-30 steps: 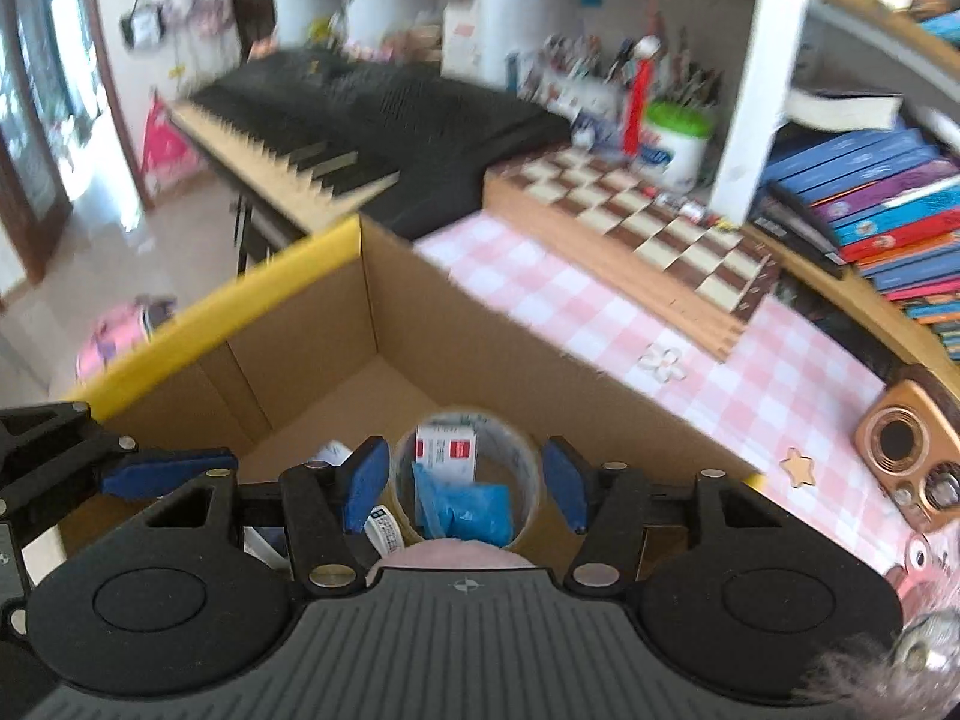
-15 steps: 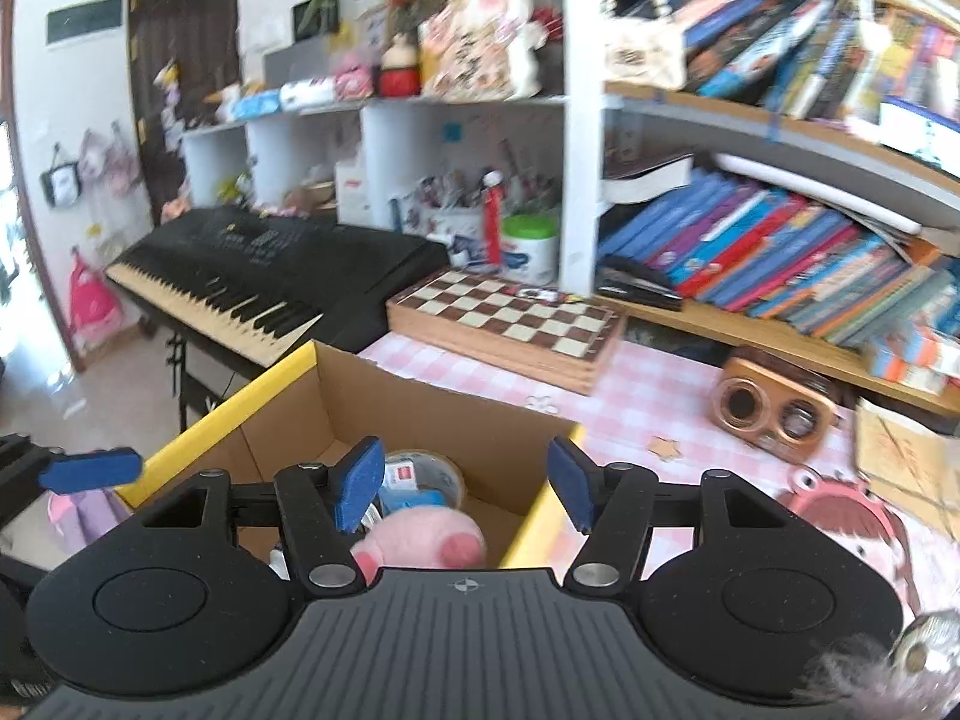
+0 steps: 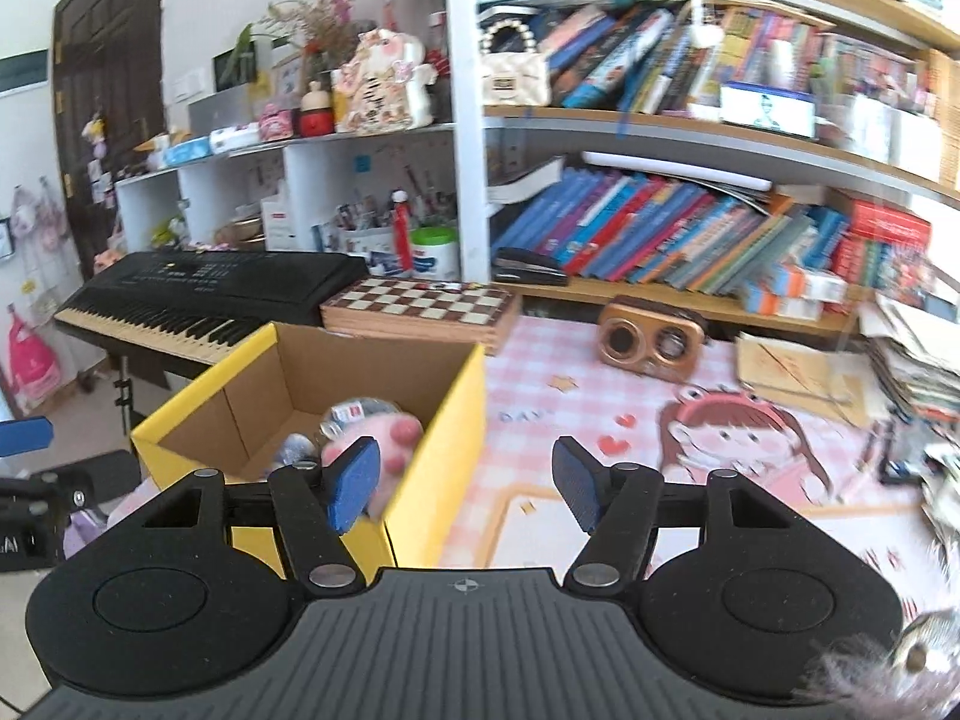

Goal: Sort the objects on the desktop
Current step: 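Withdraw both open tools up out of the yellow box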

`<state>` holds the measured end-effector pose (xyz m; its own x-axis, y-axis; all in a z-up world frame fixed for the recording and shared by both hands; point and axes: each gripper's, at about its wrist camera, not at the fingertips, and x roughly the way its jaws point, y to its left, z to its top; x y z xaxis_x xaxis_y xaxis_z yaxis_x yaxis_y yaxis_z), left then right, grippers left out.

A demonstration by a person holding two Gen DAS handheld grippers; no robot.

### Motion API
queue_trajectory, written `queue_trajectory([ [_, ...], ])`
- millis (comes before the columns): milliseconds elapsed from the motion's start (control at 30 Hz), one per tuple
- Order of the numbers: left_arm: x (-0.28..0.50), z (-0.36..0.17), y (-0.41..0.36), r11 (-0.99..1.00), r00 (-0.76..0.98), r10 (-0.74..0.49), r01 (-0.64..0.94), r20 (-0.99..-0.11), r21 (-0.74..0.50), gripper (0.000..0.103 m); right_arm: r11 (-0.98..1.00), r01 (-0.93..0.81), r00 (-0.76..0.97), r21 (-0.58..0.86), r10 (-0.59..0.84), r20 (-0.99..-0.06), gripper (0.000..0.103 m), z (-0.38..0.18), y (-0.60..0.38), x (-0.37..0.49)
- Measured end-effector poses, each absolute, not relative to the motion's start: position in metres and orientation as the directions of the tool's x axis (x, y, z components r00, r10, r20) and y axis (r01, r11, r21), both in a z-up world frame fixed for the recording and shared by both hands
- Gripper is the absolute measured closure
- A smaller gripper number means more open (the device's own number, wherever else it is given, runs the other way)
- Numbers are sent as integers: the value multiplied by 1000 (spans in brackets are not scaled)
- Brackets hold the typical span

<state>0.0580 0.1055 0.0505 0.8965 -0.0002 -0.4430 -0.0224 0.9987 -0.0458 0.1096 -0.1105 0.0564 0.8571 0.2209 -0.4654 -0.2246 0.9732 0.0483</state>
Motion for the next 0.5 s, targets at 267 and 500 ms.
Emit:
queue_trajectory([
  [267, 29, 38, 89, 999, 884, -36, 18, -465, -43, 5, 990, -138, 869, 26, 134, -476, 40, 33, -124, 49],
  [500, 7, 31, 76, 999, 885, -16, -4, -465, -43, 1, 997, -78, 869, 20, 78, -489, 34, 17, -131, 12],
])
